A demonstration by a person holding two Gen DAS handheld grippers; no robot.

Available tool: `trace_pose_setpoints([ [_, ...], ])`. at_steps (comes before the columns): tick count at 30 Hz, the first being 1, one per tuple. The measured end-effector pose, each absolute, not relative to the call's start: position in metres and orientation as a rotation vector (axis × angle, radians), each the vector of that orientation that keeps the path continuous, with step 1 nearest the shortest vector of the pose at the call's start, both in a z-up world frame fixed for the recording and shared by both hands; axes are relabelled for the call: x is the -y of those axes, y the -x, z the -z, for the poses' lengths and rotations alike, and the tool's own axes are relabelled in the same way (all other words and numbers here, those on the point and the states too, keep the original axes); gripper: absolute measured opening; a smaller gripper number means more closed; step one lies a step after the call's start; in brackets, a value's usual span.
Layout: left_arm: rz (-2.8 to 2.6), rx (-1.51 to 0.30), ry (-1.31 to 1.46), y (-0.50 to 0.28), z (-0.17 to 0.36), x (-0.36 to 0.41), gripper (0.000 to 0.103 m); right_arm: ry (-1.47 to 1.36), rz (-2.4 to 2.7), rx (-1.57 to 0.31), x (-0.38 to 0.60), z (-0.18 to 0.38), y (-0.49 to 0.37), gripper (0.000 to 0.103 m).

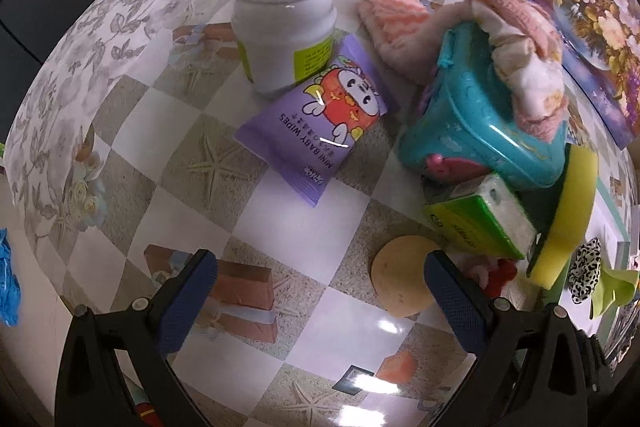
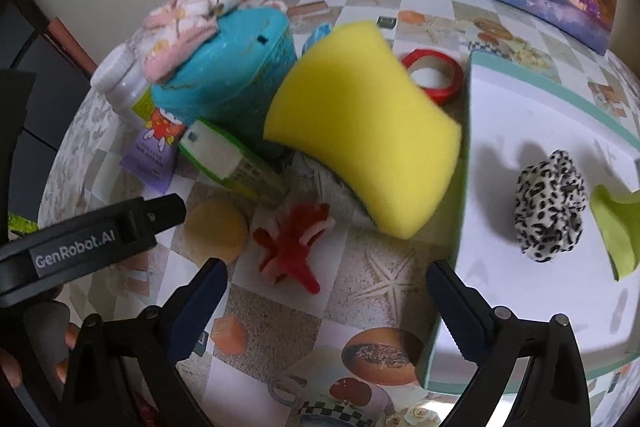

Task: Organize soft objects
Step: 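Grasp the tan sponge ball with the left tool while the right tool grasps the red plush toy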

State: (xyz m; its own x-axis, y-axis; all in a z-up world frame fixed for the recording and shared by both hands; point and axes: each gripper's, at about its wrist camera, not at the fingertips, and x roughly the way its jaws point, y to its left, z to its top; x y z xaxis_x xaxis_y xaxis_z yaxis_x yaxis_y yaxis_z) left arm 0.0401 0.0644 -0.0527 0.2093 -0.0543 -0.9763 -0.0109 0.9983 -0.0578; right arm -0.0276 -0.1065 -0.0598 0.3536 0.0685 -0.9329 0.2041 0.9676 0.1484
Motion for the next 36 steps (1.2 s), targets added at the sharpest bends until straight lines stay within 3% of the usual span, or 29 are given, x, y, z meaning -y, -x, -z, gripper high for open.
trace_pose_setpoints([
  [6, 0.003, -1.358, 0.078, -0.041, 0.054, -0.073, 0.103, -0.235, 0.090, -1.223, 0.099, 0.066, 0.024, 0.099],
  [13, 0.002, -1.371, 0.078, -0.042, 0.059, -0.073, 0.103, -0.209, 0.094, -1.235, 0.086, 0.074, 0.018, 0.089],
  [18, -0.002, -1.380, 0.090, -0.043, 0.061, -0.075, 0.103, -0.181, 0.097, -1.238, 0.073, 0.076, 0.013, 0.080],
  [26, 0.007, -1.395, 0.084, -0.043, 0.071, -0.077, 0.103, -0.169, 0.101, -1.229, 0.072, 0.072, 0.013, 0.051],
  [36, 0.074, -1.419, 0.034, -0.038, 0.078, -0.052, 0.103, -0.178, 0.100, -1.246, 0.081, 0.067, 0.022, 0.039],
])
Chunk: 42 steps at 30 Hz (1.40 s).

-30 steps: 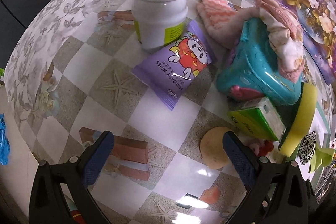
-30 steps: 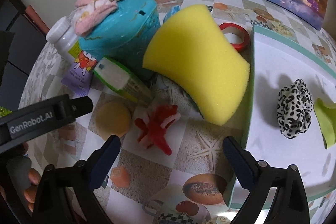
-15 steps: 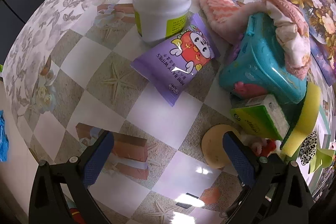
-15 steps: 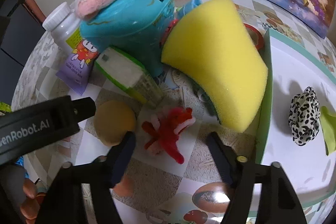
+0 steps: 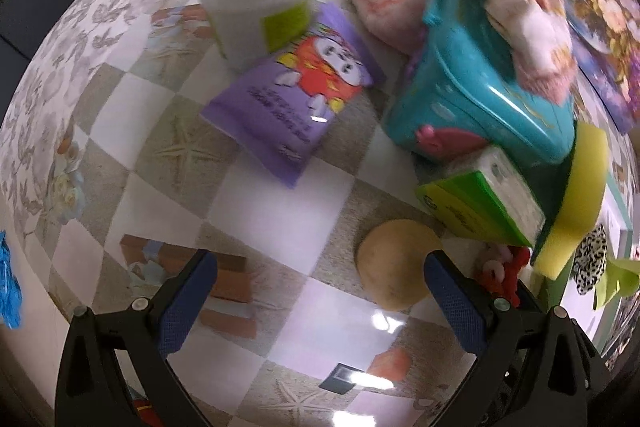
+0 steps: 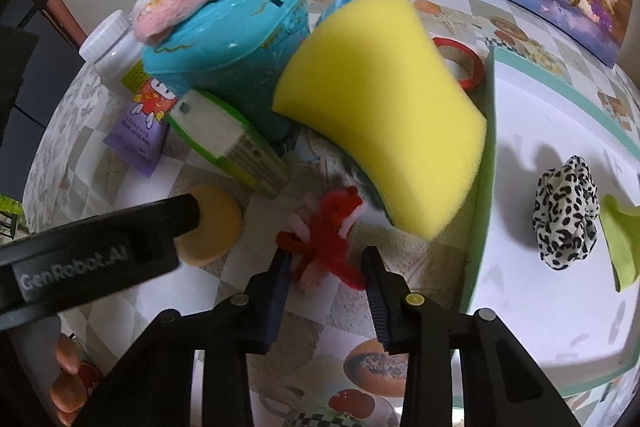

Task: Organize soft objects
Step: 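Grasp the tan sponge ball with the left tool while the right tool grasps the red plush toy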

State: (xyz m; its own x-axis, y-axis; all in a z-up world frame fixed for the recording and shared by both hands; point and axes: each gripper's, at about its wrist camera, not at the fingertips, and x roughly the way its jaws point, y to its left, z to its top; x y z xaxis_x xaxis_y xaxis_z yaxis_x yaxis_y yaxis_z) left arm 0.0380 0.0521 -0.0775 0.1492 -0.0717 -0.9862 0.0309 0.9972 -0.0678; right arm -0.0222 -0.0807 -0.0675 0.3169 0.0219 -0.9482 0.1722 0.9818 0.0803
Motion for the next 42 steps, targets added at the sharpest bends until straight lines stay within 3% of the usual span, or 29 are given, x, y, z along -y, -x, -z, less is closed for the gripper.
trace_pose_setpoints([
  [20, 0.139, -1.400, -0.038, -0.042, 0.097, -0.004, 0.101, -0.217, 0.109, -1.280, 0.093, 0.072, 0.044, 0.036],
  [25, 0.154, -1.369, -0.096, -0.039, 0.096, 0.010, 0.089, -0.228, 0.114, -1.281, 0.096, 0.072, 0.044, 0.036],
  [31, 0.236, -1.331, -0.147, -0.030, 0.086, 0.037, 0.054, -0.245, 0.117, -1.281, 0.101, 0.077, 0.040, 0.036],
  [42, 0.250, -1.377, -0.118, -0.014, 0.078, 0.048, 0.052, -0.277, 0.112, -1.289, 0.107, 0.080, 0.043, 0.036],
])
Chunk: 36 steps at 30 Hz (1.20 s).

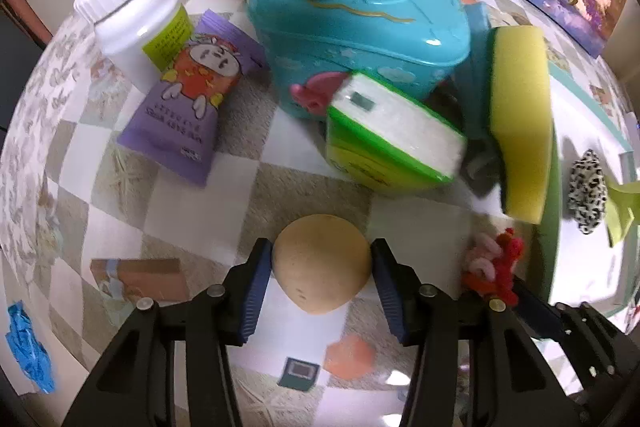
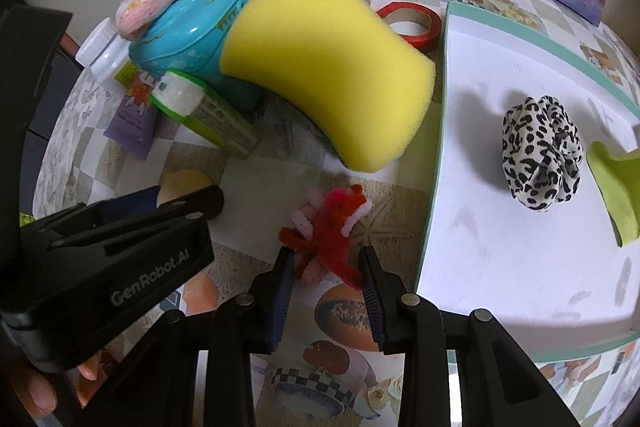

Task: Organize soft objects
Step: 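Grasp the tan sponge ball with the left tool while the right tool grasps the red plush toy, then carry the sponge ball and red plush into the tray and release both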

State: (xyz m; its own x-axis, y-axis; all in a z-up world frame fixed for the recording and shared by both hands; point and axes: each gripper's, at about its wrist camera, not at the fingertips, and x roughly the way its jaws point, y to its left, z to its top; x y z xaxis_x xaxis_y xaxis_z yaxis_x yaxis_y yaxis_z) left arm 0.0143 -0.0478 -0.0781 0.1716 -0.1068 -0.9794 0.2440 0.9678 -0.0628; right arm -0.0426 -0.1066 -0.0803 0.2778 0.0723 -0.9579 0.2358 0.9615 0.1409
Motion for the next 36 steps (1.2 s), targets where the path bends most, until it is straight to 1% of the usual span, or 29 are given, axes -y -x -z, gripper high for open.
trace_pose_setpoints([
  [9, 0.232, -1.308, -0.068, -0.006, 0.044, 0.043, 0.051, -0.327, 0.066, -1.235, 0.119, 0.056, 0.052, 0.028],
  [15, 0.233, -1.253, -0.024, 0.000, 0.019, 0.023, 0.051, -0.389, 0.037, -1.172, 0.133, 0.030, 0.063, 0.028],
  [22, 0.270, -1.198, -0.026, 0.003, -0.013, 0.020, 0.051, -0.452, 0.052, -1.104, 0.149, 0.008, 0.074, 0.028],
  [29, 0.292, -1.119, 0.008, 0.007, -0.045, 0.046, 0.051, -0.464, 0.229, -1.059, 0.176, -0.011, 0.089, 0.028],
  [36, 0.347, -1.139, 0.011, 0.011, -0.034, 0.091, 0.051, -0.508, 0.460, -1.085, 0.232, -0.007, 0.109, 0.028],
])
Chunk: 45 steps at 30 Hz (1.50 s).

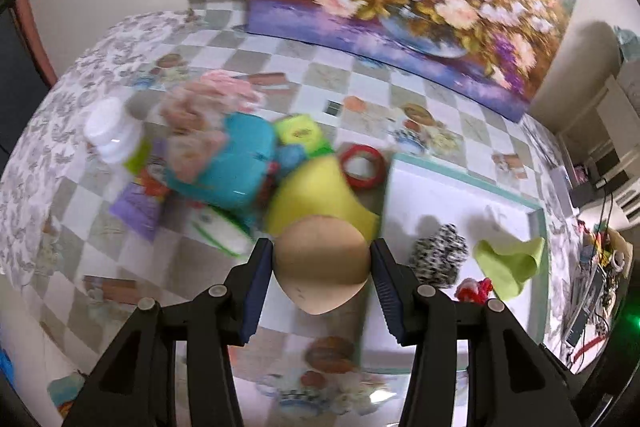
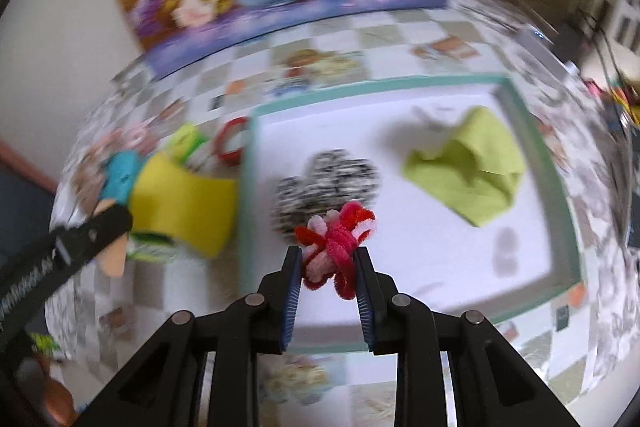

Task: Organize soft objects
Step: 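Carry the sponge ball and red plush into the tray and release both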

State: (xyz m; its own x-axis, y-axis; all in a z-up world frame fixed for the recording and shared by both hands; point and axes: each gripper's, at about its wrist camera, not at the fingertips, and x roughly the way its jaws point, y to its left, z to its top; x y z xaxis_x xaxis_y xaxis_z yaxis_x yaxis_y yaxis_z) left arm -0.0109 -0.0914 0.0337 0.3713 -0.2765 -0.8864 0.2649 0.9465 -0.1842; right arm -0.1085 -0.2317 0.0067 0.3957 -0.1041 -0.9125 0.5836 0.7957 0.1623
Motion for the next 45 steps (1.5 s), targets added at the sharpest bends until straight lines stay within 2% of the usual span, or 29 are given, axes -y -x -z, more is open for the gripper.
trace_pose_setpoints([
  [21, 0.629, -1.309, -0.129, 0.052, 0.026, 0.173, 0.052, -0.716, 0.803, -1.148, 0.343, 0.031, 0.167, 0.028],
  [32, 0.691, -1.329, -0.204, 0.058, 0.045, 0.196, 0.054, -0.729, 0.825, -1.160, 0.352, 0.038, 0.173, 0.030],
  [34, 0.697, -1.341, -0.190, 0.057, 0.046, 0.195, 0.061, -0.732, 0.824, -1.163, 0.351, 0.039, 0.173, 0.030],
  [36, 0.690, -1.340, -0.184, 0.056, 0.046, 0.195, 0.079, -0.735, 0.826, -1.162, 0.351, 0.039, 0.172, 0.030],
  [39, 0.674, -1.335, -0.177, 0.054, 0.045, 0.193, 0.080, -0.726, 0.827, -1.164, 0.351, 0.039, 0.169, 0.031],
  [45, 0.660, -1.324, -0.163, 0.051, 0.039, 0.187, 0.084, -0.711, 0.824, -1.164, 0.349, 0.037, 0.166, 0.046],
])
